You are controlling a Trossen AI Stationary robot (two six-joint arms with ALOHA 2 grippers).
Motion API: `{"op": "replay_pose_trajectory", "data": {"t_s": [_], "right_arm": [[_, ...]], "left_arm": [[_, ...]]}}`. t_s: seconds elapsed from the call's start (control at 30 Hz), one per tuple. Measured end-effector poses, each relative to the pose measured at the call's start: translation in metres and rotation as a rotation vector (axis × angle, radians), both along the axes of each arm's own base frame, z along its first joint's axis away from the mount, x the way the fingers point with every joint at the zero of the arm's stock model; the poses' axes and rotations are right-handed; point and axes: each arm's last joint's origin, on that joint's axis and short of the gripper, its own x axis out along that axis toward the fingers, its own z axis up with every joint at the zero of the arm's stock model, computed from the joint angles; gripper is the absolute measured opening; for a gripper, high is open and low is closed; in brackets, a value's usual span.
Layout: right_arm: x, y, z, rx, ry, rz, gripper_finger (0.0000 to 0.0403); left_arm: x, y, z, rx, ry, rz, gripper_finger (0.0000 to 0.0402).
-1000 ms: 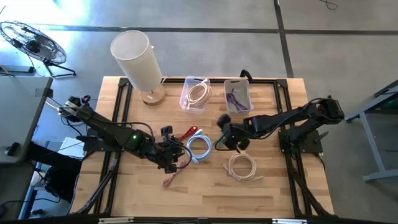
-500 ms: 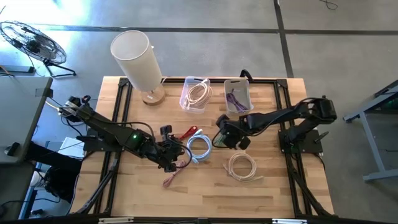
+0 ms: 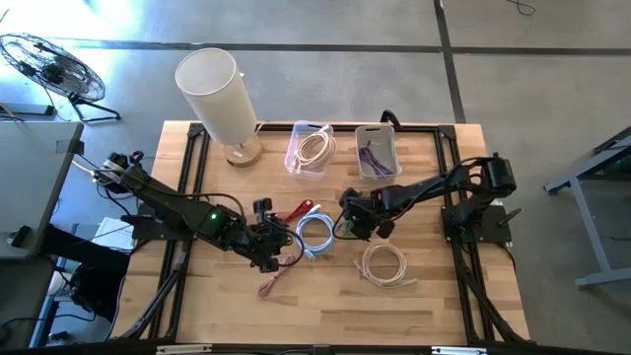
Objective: Pick & Place USB Port
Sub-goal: Put the green charger cable into the gray bin
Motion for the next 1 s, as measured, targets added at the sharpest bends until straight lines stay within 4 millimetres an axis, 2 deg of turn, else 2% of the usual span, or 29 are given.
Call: {"op": "replay_pose_trajectory", "data": {"t_s": [0.4, 0.53, 0.7, 0.83, 1.0], "right_arm": [[0.007, -0.003, 0.0, -0.091, -0.038, 0.082, 0.0161], [0.009, -0.01, 0.001, -0.049, -0.067, 0.067, 0.0161], [0.007, -0.022, 0.0, 0.047, -0.067, -0.035, 0.0158], [0.003, -0.03, -0.001, 0.095, -0.042, -0.11, 0.013], [-0.001, -0.034, -0.004, 0.131, 0.007, -0.18, 0.0051]], "left_arm": [[-0.002, 0.001, -0.001, 0.015, 0.022, 0.002, 0.0172], [-0.002, 0.001, -0.001, 0.023, 0.018, 0.009, 0.0172], [-0.002, 0.001, -0.001, 0.023, 0.018, 0.009, 0.0172], [-0.002, 0.001, -0.001, 0.023, 0.017, 0.009, 0.0172], [-0.002, 0.001, -0.001, 0.024, 0.017, 0.01, 0.0172]]}}
